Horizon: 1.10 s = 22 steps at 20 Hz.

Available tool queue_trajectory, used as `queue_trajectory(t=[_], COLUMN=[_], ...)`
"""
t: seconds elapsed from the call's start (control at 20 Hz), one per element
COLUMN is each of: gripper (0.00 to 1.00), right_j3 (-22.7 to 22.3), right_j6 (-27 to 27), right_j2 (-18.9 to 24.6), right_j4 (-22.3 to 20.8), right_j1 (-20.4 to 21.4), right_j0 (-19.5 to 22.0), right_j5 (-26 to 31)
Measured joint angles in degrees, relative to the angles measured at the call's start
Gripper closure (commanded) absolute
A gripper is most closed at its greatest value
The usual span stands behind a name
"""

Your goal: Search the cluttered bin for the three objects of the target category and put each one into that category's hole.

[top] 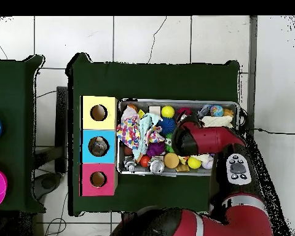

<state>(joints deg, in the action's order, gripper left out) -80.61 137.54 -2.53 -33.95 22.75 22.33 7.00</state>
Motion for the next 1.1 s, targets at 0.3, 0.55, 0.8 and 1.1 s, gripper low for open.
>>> queue_trajectory(t=[0.3,0.55,0.8,1.1], gripper=[0.0,0.0,0.0,0.0], right_j3=[0.0,0.0,0.0,0.0], right_j6=[0.0,0.0,0.0,0.0], right_j2=[-0.1,-0.2,-0.3,-0.9], right_j4=[0.5,1.1,1.4,2.1], right_j1=[1.1,1.1,1.1,1.1], right_j0=[0.0,0.0,0.0,-0.1], right_j5=[0.0,0.0,0.0,0.0])
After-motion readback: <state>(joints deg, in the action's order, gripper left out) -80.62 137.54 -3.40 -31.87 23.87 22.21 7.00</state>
